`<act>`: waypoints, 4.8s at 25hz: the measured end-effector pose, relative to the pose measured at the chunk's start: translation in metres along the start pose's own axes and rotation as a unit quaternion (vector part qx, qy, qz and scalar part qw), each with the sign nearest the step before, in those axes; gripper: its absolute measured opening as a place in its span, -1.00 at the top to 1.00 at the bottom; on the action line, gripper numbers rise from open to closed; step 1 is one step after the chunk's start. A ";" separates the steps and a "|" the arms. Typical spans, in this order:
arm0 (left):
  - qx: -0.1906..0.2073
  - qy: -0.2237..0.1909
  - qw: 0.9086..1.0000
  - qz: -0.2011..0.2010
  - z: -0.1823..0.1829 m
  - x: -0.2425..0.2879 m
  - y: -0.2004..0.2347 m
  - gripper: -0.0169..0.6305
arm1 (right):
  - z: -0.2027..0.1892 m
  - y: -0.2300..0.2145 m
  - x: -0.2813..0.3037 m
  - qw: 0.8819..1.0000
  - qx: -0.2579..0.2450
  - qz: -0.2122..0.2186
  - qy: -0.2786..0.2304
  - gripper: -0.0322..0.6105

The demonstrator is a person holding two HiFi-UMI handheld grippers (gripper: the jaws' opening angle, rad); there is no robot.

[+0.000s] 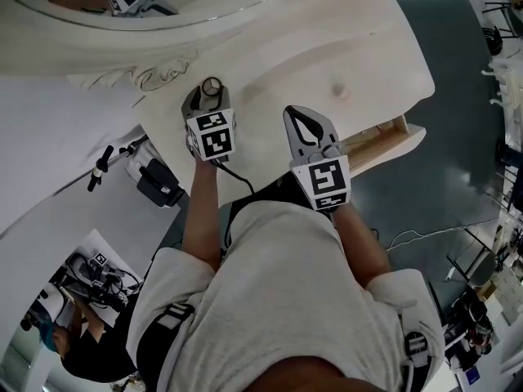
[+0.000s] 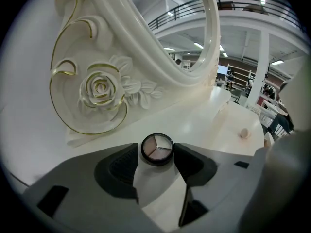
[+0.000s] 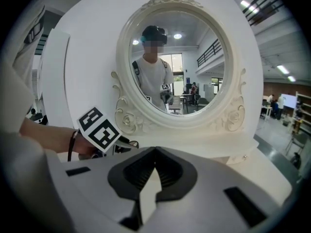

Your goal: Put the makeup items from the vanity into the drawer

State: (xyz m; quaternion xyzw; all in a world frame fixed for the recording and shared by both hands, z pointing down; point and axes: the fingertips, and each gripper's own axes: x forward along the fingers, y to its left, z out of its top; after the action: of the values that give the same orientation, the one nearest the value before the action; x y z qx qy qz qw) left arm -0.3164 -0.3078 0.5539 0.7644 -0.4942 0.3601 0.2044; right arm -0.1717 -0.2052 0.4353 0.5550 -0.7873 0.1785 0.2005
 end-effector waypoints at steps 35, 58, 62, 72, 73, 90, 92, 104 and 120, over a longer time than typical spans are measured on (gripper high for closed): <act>0.112 -0.084 0.983 -0.118 0.046 -0.036 -0.192 0.29 | -0.037 -0.085 -0.119 0.991 0.056 -0.109 -0.045 0.86; 0.228 -0.090 0.935 -0.257 0.026 -0.078 -0.376 0.29 | -0.089 -0.137 -0.233 0.964 0.117 -0.231 -0.063 0.86; 0.238 -0.089 0.932 -0.260 0.019 -0.085 -0.395 0.29 | -0.103 -0.141 -0.252 0.961 0.125 -0.238 -0.065 0.86; 0.248 -0.091 0.928 -0.263 -0.014 -0.109 -0.431 0.29 | -0.145 -0.137 -0.282 0.964 0.137 -0.219 -0.069 0.86; 0.248 -0.091 0.928 -0.261 -0.020 -0.111 -0.435 0.29 | -0.154 -0.137 -0.285 0.964 0.140 -0.216 -0.067 0.86; 0.228 -0.038 0.941 -0.246 -0.115 -0.107 -0.467 0.29 | -0.228 -0.150 -0.315 0.968 0.134 -0.207 -0.036 0.86; 0.236 -0.031 0.938 -0.251 -0.122 -0.103 -0.470 0.29 | -0.231 -0.152 -0.313 0.967 0.137 -0.212 -0.035 0.86; 0.250 -0.003 0.933 -0.260 -0.158 -0.061 -0.476 0.29 | -0.277 -0.155 -0.283 0.962 0.172 -0.213 -0.020 0.86; 0.276 0.044 0.917 -0.284 -0.189 0.004 -0.503 0.29 | -0.305 -0.188 -0.271 0.959 0.182 -0.216 0.014 0.86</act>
State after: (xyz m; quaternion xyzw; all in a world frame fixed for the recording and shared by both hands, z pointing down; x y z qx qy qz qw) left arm 0.0726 0.0317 0.7032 0.8819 -0.1282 0.4424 0.1002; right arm 0.1242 0.1052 0.5678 0.7365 -0.5998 0.2791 0.1413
